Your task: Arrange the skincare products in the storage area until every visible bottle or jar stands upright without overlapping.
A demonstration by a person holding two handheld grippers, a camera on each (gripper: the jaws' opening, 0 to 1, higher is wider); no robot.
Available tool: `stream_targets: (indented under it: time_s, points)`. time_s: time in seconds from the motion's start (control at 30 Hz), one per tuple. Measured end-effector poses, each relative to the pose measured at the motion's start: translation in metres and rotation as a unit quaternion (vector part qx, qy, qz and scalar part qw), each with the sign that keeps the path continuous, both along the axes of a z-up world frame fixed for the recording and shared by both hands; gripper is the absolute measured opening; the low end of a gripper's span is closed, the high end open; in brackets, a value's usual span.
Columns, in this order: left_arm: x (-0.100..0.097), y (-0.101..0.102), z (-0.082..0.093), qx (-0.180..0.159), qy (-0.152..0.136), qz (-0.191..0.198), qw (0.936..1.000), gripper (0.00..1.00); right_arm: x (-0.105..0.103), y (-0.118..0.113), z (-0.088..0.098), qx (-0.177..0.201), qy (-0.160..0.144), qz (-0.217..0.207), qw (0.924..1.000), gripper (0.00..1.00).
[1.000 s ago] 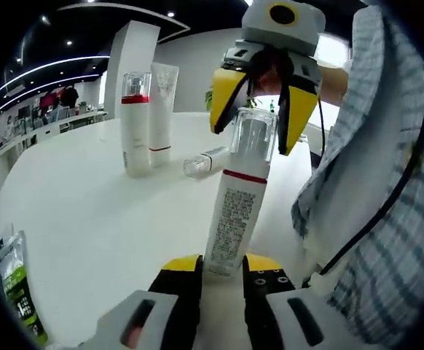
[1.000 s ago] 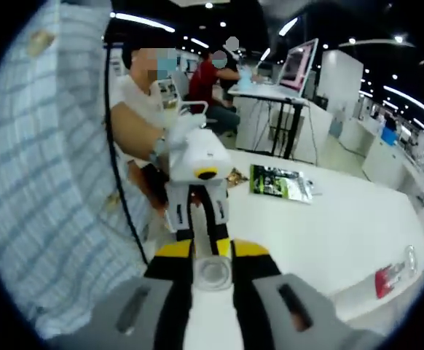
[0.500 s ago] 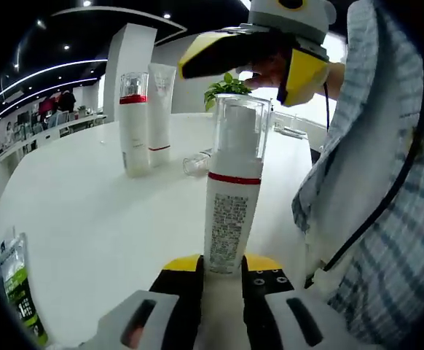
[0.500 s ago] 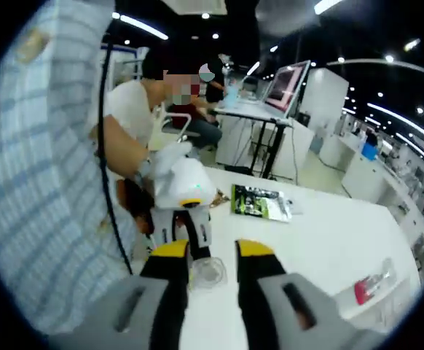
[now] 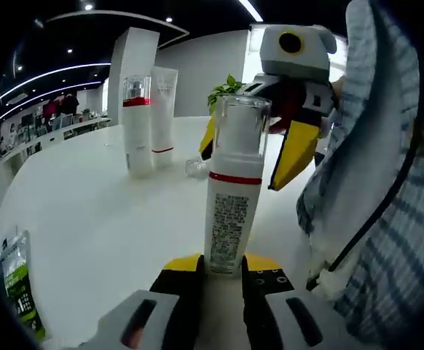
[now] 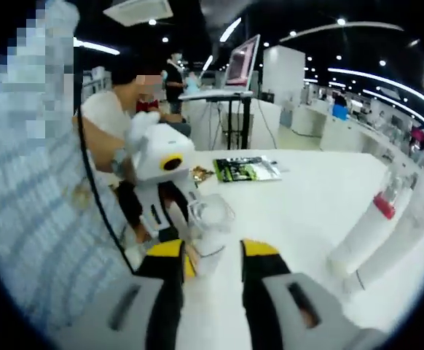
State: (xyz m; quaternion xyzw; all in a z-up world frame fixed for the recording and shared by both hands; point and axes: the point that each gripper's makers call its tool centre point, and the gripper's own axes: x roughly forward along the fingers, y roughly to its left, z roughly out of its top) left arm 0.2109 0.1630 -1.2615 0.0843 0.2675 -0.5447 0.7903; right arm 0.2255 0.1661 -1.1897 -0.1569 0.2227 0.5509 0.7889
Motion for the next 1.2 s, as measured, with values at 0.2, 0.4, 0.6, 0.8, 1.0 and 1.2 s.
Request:
stream_targets:
  time_s: [0.2,0.4,0.6,0.8,1.0,1.2]
  points:
    - [0.000,-0.001,0.000,-0.003,-0.007,0.020,0.9998,0.20,0.000,0.013,-0.010,0.013,0.007,-0.021,0.9997,0.26]
    - [0.000,-0.001,0.000,0.004,-0.013,0.025,0.9996,0.20,-0.002,0.018,-0.010,0.019,-0.005,-0.023,0.9995,0.23]
    - [0.004,0.003,0.002,-0.004,0.018,0.043,0.9989,0.22,-0.002,0.016,-0.010,0.011,-0.026,-0.023,0.9993,0.23]
    - [0.010,0.011,0.005,-0.005,0.024,0.064,0.9977,0.32,0.021,-0.002,-0.009,0.007,-0.036,-0.075,0.9965,0.23]
    - [0.012,0.016,0.003,0.001,0.024,0.070,0.9973,0.32,0.060,-0.029,-0.009,0.010,-0.036,-0.140,0.9895,0.23]
    - [0.011,0.016,0.004,0.002,0.025,0.074,0.9969,0.33,0.090,-0.047,-0.009,0.013,-0.044,-0.180,0.9826,0.23]
